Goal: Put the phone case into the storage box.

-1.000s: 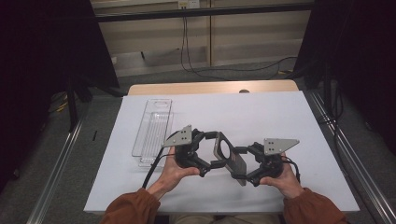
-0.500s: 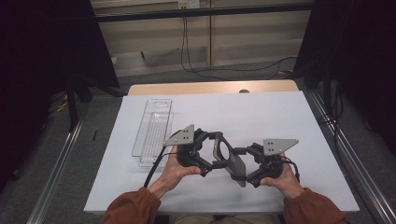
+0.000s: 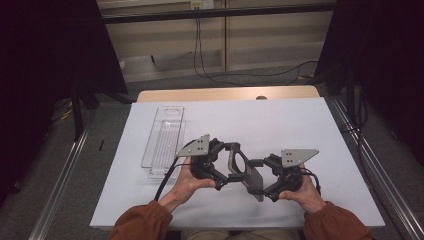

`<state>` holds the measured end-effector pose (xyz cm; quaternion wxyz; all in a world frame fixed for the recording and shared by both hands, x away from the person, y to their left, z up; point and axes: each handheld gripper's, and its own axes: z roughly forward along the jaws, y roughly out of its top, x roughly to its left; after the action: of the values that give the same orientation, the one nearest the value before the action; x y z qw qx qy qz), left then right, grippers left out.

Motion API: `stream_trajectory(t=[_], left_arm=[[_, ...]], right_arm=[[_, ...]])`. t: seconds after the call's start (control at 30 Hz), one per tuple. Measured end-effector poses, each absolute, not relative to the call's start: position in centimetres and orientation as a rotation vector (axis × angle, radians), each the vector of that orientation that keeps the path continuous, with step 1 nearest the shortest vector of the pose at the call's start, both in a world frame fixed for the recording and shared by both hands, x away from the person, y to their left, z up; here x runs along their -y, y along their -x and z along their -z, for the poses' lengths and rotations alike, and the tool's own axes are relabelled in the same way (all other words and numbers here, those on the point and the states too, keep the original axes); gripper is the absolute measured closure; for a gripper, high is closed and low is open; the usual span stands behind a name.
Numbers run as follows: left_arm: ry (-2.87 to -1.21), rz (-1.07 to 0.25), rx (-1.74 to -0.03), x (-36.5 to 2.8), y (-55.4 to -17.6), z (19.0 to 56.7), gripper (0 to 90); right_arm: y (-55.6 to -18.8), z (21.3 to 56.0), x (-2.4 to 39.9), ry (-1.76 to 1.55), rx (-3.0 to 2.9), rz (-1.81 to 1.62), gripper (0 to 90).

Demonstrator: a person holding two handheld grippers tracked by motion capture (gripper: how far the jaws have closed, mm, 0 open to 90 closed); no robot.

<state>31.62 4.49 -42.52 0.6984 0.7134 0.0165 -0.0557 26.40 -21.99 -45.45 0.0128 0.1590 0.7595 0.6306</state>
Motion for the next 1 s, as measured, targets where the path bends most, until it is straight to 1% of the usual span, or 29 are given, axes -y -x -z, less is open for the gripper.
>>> stream_trajectory(t=[0.13, 1.0], left_arm=[[-1.588, 0.128, -0.026, -4.53, -31.58, 42.47, 7.6], [-1.612, 0.148, -0.062, -4.57, -31.58, 42.4, 11.7]], right_arm=[[-26.39, 45.44, 22.05, -0.508, -2.36, -1.967, 12.2], [-26.6, 45.62, 22.02, -0.499, -2.374, -1.949, 11.9]])
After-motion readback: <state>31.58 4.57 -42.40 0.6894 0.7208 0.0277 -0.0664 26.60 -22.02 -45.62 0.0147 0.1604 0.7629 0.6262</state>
